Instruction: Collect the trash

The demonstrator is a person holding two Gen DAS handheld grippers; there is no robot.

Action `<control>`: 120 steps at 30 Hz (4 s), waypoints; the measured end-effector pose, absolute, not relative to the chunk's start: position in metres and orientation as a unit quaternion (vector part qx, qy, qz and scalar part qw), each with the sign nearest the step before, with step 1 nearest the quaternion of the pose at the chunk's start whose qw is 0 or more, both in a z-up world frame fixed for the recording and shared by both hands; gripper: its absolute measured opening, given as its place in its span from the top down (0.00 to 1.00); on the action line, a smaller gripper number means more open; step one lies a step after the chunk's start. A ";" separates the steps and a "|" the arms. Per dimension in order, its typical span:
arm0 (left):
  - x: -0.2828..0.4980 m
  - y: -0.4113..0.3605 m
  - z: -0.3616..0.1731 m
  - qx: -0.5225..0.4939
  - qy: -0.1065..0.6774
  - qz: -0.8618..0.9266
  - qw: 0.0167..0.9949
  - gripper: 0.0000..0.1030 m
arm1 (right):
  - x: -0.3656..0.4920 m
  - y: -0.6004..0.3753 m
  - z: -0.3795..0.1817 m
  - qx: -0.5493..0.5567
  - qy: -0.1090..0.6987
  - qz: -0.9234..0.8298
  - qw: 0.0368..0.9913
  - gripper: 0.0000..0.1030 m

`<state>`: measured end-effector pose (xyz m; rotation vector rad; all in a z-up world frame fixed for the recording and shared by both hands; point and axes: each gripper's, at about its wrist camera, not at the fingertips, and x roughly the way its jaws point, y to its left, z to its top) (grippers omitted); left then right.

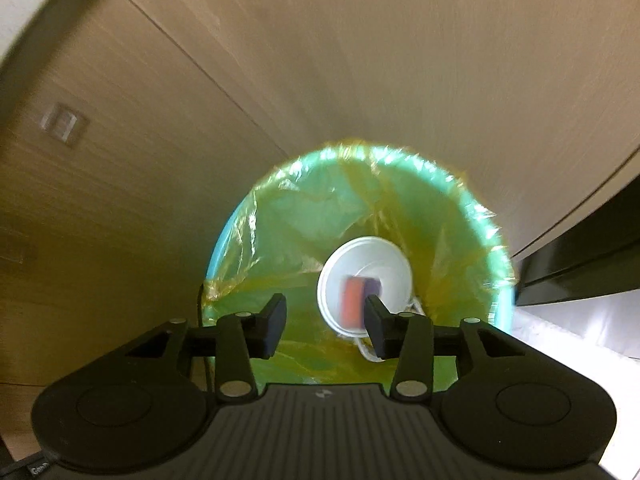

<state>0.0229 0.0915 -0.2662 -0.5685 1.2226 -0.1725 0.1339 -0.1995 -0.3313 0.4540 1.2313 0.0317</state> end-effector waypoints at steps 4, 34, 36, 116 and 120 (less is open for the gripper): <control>0.024 0.086 -0.216 -0.260 0.546 -0.130 0.786 0.71 | 0.122 -0.201 -0.300 0.189 0.569 -0.007 0.800 0.59; 0.148 0.250 -0.053 -0.277 0.356 -0.026 0.892 0.71 | 0.266 0.057 -0.025 0.003 0.365 0.201 0.909 0.39; 0.153 0.244 -0.061 -0.269 0.369 -0.027 0.889 0.71 | 0.267 0.055 -0.036 0.013 0.374 0.203 0.905 0.39; 0.303 0.105 -0.078 -0.009 0.433 -0.073 0.898 0.73 | 0.216 -0.070 -0.088 0.005 0.399 0.167 0.902 0.69; 0.297 0.104 -0.062 -0.043 0.401 -0.085 0.911 0.73 | 0.213 -0.070 -0.088 0.007 0.400 0.167 0.901 0.69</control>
